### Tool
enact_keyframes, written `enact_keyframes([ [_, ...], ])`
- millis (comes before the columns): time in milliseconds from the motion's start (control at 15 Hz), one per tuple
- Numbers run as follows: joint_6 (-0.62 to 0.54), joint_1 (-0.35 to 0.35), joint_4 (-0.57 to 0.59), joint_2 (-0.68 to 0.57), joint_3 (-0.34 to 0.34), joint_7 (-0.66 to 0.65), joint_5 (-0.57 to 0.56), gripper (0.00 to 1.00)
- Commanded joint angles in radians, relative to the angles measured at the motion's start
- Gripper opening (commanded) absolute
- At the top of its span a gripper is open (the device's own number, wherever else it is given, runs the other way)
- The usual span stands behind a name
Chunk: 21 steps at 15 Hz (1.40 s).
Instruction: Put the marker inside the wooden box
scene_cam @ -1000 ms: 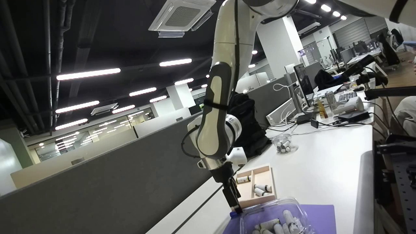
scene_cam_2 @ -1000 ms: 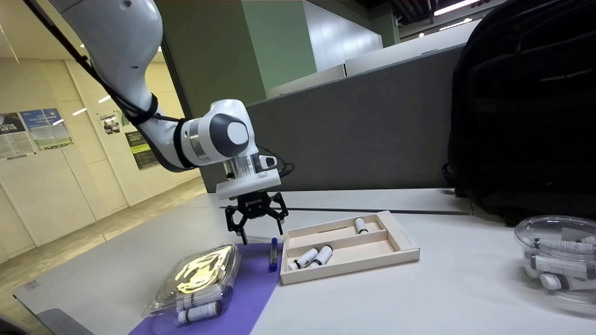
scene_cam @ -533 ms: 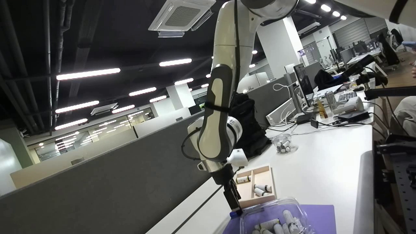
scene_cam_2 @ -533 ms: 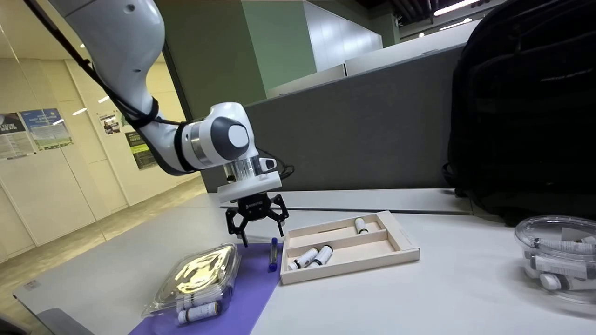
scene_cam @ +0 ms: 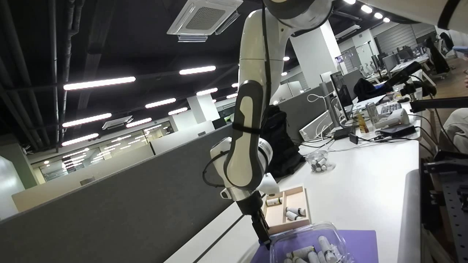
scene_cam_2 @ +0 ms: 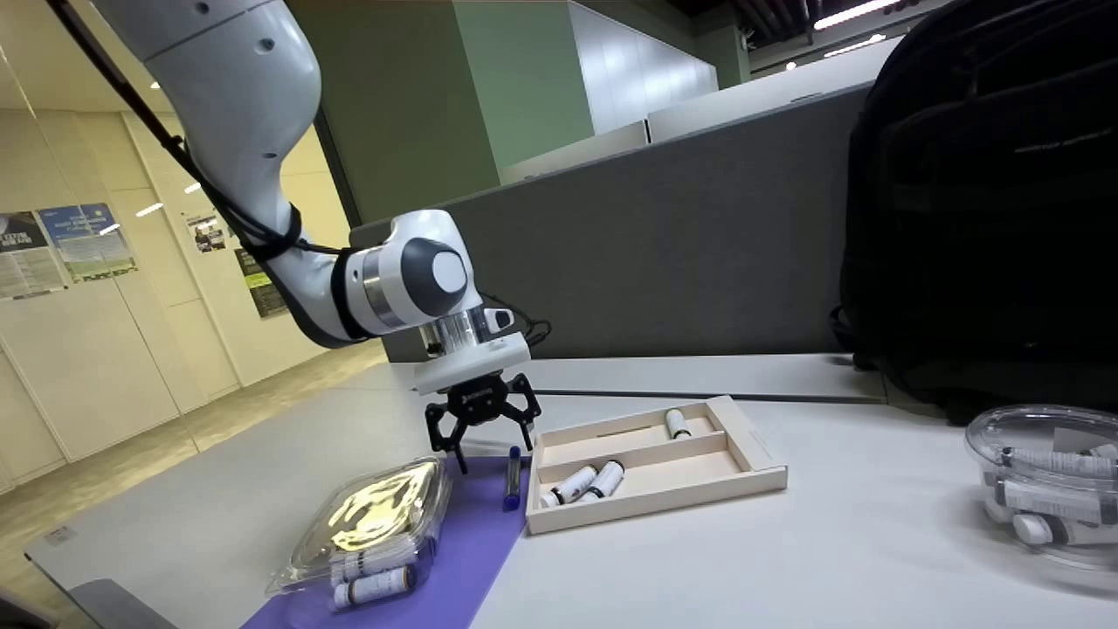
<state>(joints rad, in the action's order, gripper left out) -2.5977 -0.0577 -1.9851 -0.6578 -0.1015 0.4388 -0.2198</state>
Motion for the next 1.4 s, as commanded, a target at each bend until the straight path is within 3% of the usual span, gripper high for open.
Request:
enact_keyframes([
  [0,-0.001,0.001,0.032,-0.027,-0.007,0.001,-0.022,1.0],
  [267,0.001,0.005,0.043,-0.045,-0.014,0.014,-0.019,1.0],
  [333,-0.002,0.008,0.045,-0.047,-0.016,0.018,-0.016,0.92],
  [400,-0.006,0.014,0.045,-0.049,-0.022,0.026,-0.012,0.72],
  [1067,-0.095,0.026,0.001,-0.015,-0.043,0.028,-0.006,0.05],
  [1133,-0.106,0.025,-0.004,-0.01,-0.043,0.024,-0.005,0.0],
  [1333,-0.143,0.012,-0.033,0.035,-0.027,0.001,-0.017,0.05],
])
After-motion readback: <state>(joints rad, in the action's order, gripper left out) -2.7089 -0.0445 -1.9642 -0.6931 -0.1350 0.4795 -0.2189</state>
